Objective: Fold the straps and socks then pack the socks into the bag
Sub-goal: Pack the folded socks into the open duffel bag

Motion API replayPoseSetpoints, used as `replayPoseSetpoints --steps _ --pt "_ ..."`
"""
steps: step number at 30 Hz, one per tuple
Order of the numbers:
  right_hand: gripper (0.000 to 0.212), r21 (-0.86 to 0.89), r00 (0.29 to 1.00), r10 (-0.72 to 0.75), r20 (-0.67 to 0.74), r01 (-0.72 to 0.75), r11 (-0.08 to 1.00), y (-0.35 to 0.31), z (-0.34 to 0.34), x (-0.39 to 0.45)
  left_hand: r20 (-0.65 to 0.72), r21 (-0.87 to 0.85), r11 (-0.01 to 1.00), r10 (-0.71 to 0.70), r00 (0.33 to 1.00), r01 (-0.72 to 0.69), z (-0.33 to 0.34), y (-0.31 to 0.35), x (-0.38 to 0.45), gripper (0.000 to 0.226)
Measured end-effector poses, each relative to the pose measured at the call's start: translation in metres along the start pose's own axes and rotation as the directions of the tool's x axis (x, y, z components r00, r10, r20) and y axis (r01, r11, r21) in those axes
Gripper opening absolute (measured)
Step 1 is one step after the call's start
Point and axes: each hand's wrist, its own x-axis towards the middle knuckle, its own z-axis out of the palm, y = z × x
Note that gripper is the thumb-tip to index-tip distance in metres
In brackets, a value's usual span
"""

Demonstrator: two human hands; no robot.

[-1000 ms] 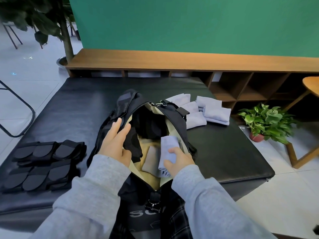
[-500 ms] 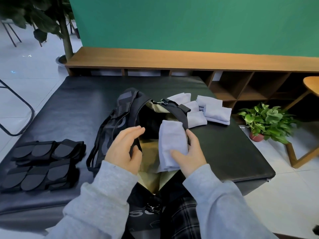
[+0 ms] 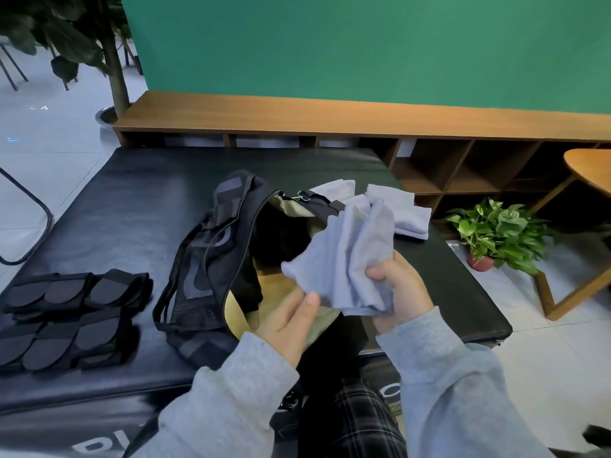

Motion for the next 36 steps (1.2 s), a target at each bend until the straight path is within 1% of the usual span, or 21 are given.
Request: replayPoseSetpoints --steps 1,3,5,6,8,10,13,15,17,20,23,25,27,28,29,31,32,34,36 --pt "0.043 -0.01 1.0 -0.016 0.0 0.016 1.0 -0.001 -0.001 -0.001 0.003 -0.087 0.995 0.049 0.999 -0.049 0.0 0.004 0.0 0.014" --pt "0.046 -0.025 0.999 -0.036 0.005 0.037 0.999 -0.002 -0.003 -0.002 -0.018 -0.213 0.963 0.164 0.986 -0.164 -0.002 0.003 0.006 0.04" --pt "0.046 -0.013 0.999 -0.031 0.02 0.031 0.999 -0.002 -0.003 -0.004 -0.104 -0.332 0.916 0.203 0.974 -0.226 -0.004 0.006 0.007 0.055" --pt "0.045 -0.004 0.999 -0.027 0.029 0.027 1.0 -0.002 -0.003 -0.005 -0.148 -0.357 0.898 0.219 0.965 -0.258 -0.004 0.008 0.007 0.059" --pt "0.046 0.002 0.999 -0.026 0.035 0.025 1.0 -0.001 -0.002 -0.006 -0.211 -0.345 0.883 0.258 0.943 -0.319 -0.006 0.009 0.008 0.067" --pt "0.047 0.008 0.999 -0.025 0.019 0.025 1.0 0.001 0.001 -0.008 -0.229 -0.33 0.872 0.298 0.927 -0.362 -0.009 0.007 0.008 0.07" --pt "0.05 0.005 0.999 -0.026 -0.024 0.027 1.0 0.006 0.003 -0.009 -0.273 -0.322 0.865 0.305 0.912 -0.385 -0.011 0.009 0.008 0.071" --pt "0.051 0.012 0.999 -0.024 -0.033 0.025 1.0 0.009 0.004 -0.01 -0.29 -0.321 0.868 0.29 0.912 -0.379 -0.009 0.011 0.007 0.077" --pt "0.049 0.005 0.999 -0.022 -0.039 0.022 1.0 0.011 0.005 -0.011 -0.269 -0.344 0.863 0.288 0.919 -0.37 -0.007 0.013 0.006 0.075" --pt "0.047 -0.001 0.999 -0.026 -0.046 0.026 1.0 0.011 0.007 -0.014 -0.226 -0.369 0.853 0.303 0.926 -0.37 -0.008 0.012 0.008 0.064" --pt "0.039 0.025 0.999 -0.018 -0.031 0.019 1.0 0.01 0.008 -0.016 -0.167 -0.398 0.852 0.297 0.94 -0.339 -0.01 0.009 0.011 0.063" --pt "0.044 0.018 1.0 -0.009 -0.009 0.01 1.0 0.012 0.01 -0.017 -0.108 -0.406 0.871 0.256 0.961 -0.278 -0.007 0.004 0.012 0.055" --pt "0.039 -0.011 1.0 0.005 0.001 -0.005 1.0 0.019 0.014 -0.018 -0.1 -0.398 0.892 0.19 0.977 -0.215 -0.003 -0.001 0.011 0.044" --pt "0.036 -0.047 1.0 0.006 -0.011 -0.006 0.999 0.022 0.016 -0.018 -0.118 -0.379 0.903 0.171 0.978 -0.203 -0.003 -0.003 0.01 0.038" --pt "0.035 -0.123 0.999 -0.012 -0.039 0.007 0.992 0.025 0.016 -0.018 -0.14 -0.355 0.913 0.16 0.977 -0.2 -0.003 -0.005 0.01 0.034" --pt "0.03 -0.312 0.992 -0.083 -0.096 0.049 0.949 0.028 0.018 -0.017 -0.157 -0.331 0.924 0.145 0.977 -0.191 -0.006 -0.003 0.01 0.032" --pt "0.031 -0.361 0.987 -0.11 -0.113 0.062 0.931 0.029 0.019 -0.018 -0.155 -0.323 0.928 0.141 0.978 -0.185 -0.006 -0.003 0.01 0.033" --pt "0.036 -0.384 0.982 -0.151 -0.115 0.096 0.918 0.03 0.021 -0.02 -0.17 -0.3 0.938 0.129 0.977 -0.176 -0.007 -0.003 0.011 0.034" --pt "0.034 -0.393 0.983 -0.163 -0.086 0.116 0.912 0.031 0.024 -0.022 -0.201 -0.266 0.949 0.117 0.973 -0.169 -0.008 -0.003 0.011 0.03"
